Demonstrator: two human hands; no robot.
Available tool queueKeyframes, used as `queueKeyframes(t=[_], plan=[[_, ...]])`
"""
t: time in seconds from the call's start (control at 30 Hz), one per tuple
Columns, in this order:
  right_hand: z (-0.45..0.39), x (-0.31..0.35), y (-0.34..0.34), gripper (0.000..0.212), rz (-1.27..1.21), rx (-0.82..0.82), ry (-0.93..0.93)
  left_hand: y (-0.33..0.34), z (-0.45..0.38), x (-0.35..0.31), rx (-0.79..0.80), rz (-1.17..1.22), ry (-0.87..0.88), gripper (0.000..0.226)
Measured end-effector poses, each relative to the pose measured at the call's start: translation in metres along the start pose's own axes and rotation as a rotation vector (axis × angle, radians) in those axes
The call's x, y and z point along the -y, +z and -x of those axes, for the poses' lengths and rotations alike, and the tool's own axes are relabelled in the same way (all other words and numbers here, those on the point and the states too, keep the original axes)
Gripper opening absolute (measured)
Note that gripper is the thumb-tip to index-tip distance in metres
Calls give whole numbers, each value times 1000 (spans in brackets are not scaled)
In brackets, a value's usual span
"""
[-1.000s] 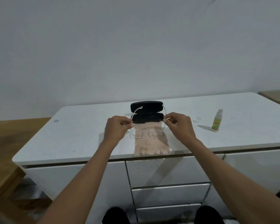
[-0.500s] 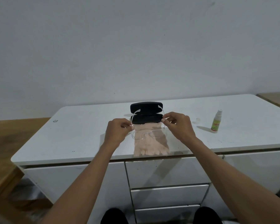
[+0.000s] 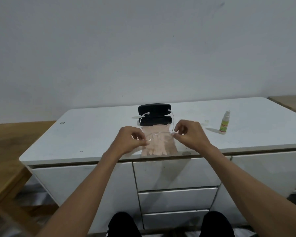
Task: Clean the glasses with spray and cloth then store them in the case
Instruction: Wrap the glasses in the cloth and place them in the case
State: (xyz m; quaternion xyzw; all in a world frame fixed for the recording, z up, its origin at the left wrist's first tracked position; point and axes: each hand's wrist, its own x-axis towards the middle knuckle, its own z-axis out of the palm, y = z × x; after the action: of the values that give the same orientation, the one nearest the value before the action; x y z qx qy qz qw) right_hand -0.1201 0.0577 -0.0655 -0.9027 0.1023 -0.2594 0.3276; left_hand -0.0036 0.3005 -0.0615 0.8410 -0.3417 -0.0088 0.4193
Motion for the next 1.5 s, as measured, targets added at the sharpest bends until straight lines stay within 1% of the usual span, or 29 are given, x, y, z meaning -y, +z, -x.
queueKeyframes(t=[0.1,0.17,0.27,0.33,0.43,0.57,0.63,0.73,0.8,0.87,1.03,1.17,1.3,1.4,1.5], plan=[[1,18,-8,10,99,309,-75,2,7,-14,154,-45,-22,27],[0,28,-10,16,183,467,-62,3,10,-21,220,-104,-32,33],[3,32,-9,25,297,561,-62,4,14,-27,296,-241,-9,33],[6,32,-8,23,325,570,-77,5,16,-27,291,-270,7,27],[8,31,-9,13,297,542,-66,5,17,-25,263,-218,-4,17],[4,32,-13,13,284,509,-13,2,13,-22,242,-177,-38,8],[1,31,-12,13,258,470,2,1,11,-22,205,-155,-38,6],[-2,32,-9,11,195,315,35,2,3,-22,43,-97,-33,6],[-4,36,-5,10,216,178,55,5,-2,-23,-88,-61,-66,5],[-6,39,0,15,253,82,84,10,-9,-22,-187,-45,-121,1],[-13,41,23,22,290,-49,166,27,-23,-21,-286,26,-262,4],[-16,41,41,25,241,-133,208,39,-30,-19,-349,70,-378,7],[-18,39,52,25,183,-177,256,43,-34,-15,-390,92,-437,16],[-16,36,54,24,174,-148,240,45,-35,-13,-394,86,-445,19],[-13,35,54,29,189,-109,233,47,-35,-11,-385,89,-444,15]])
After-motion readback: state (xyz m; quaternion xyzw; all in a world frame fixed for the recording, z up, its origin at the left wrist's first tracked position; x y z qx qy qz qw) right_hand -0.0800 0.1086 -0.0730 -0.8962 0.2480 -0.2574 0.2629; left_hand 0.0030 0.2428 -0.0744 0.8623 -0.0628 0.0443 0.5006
